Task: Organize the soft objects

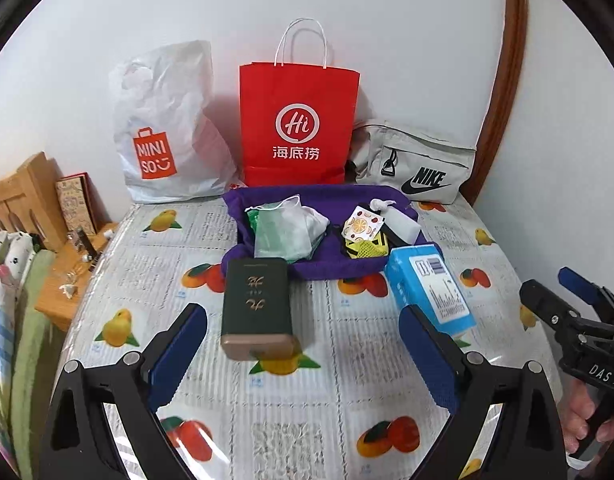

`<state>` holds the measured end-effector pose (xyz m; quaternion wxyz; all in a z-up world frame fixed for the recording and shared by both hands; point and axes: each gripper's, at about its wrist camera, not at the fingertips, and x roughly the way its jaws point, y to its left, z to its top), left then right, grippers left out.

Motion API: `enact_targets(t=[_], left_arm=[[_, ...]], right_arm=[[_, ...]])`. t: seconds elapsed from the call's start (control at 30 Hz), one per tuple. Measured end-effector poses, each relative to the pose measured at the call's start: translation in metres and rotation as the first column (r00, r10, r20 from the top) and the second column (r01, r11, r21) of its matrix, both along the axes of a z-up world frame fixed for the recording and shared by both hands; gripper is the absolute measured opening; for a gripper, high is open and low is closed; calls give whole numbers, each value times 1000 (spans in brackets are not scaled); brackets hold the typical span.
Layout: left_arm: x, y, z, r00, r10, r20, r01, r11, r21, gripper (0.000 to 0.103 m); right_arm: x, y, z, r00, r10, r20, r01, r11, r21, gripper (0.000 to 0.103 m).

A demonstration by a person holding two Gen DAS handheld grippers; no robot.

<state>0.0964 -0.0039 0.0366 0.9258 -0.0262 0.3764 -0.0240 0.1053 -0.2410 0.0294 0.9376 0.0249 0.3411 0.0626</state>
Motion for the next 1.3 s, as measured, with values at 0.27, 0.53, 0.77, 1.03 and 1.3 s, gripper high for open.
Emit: enact_targets(t=[0.27,0.53,0.77,1.03,1.3], left_arm=[[-30,-6,3,999,-4,40,3,1000,16,97],[-46,-12,4,998,8,57,-9,1000,22,97],[-55,-21,6,998,-3,64,2,1000,29,97],[-58,-22,6,998,0,63,-2,1000,28,97],[-60,-22,7,998,2,69,-4,999,32,97]], right_arm=[[-33,-8,-2,1000,-27,1,27,1000,9,102],[-52,-12,-3,1000,-25,12,25,1000,12,102],[-64,-19,-1,999,-35,22,35,999,26,102],[-71,-20,1,999,-32,29,32,999,17,102],[-74,-17,3,999,-24,32,24,1000,16,102]])
